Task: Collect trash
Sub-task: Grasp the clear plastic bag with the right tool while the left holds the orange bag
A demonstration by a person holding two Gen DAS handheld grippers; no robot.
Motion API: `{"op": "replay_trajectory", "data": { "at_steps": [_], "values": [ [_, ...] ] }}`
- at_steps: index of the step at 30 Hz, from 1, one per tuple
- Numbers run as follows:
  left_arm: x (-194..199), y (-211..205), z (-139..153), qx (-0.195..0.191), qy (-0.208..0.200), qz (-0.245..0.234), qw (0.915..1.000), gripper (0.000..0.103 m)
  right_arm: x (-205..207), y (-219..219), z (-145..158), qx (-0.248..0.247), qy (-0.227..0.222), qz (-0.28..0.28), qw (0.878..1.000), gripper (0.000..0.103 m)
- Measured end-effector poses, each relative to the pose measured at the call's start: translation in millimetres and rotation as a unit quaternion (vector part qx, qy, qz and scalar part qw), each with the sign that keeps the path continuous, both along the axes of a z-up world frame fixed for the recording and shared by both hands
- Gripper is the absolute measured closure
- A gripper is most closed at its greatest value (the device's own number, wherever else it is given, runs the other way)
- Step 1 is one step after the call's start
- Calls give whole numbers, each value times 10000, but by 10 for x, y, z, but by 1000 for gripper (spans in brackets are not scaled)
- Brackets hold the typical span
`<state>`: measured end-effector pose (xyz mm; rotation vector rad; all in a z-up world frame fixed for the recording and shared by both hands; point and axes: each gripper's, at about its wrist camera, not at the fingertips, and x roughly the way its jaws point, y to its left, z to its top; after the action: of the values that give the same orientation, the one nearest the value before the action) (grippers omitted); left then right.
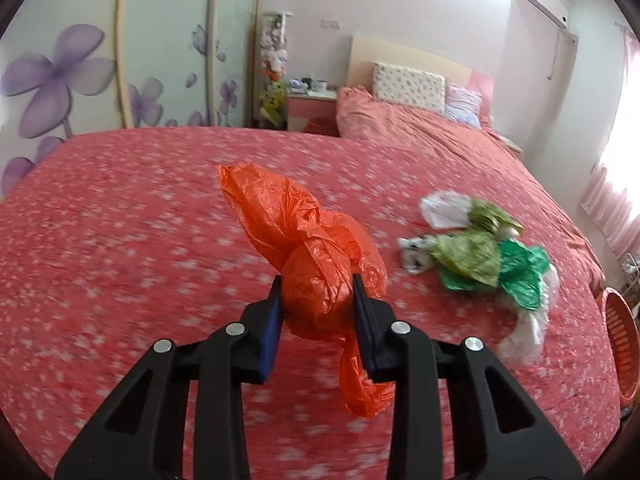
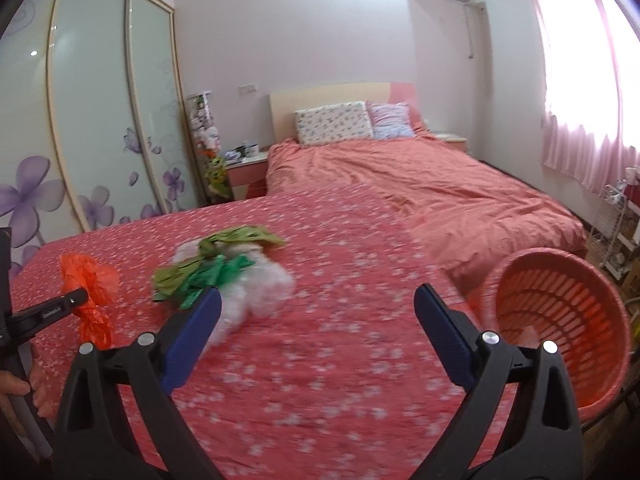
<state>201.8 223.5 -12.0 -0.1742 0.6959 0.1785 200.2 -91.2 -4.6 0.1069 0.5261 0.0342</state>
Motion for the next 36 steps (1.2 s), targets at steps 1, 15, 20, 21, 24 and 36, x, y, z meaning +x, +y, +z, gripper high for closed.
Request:
{"op": "replay_trajectory", "data": {
  "at_steps": [1,15,20,21,24,36],
  "values": [
    [-17,42,11,0,-18,31,10000,70,26,40,-13,34,38,52,10000,9],
    [-95,303,40,-180,-122,131,9997,70,784,637,-498,154,1186,488,9916,48],
    [-90,278,16,-182,-86,67,9998,70,950,757,-614,134,1543,457,9869,48],
    [-85,272,10,-193,-78,58,9998,70,968,765,-643,125,1616,456,9857,52],
    [-82,244,-6,-224,-49,21,9997,70,955,759,-704,79,1730,480,9837,69],
    [-72,11,0,-191,-33,-172,9997,70,653,145,-554,127,1336,-52,9909,80]
  ]
}}
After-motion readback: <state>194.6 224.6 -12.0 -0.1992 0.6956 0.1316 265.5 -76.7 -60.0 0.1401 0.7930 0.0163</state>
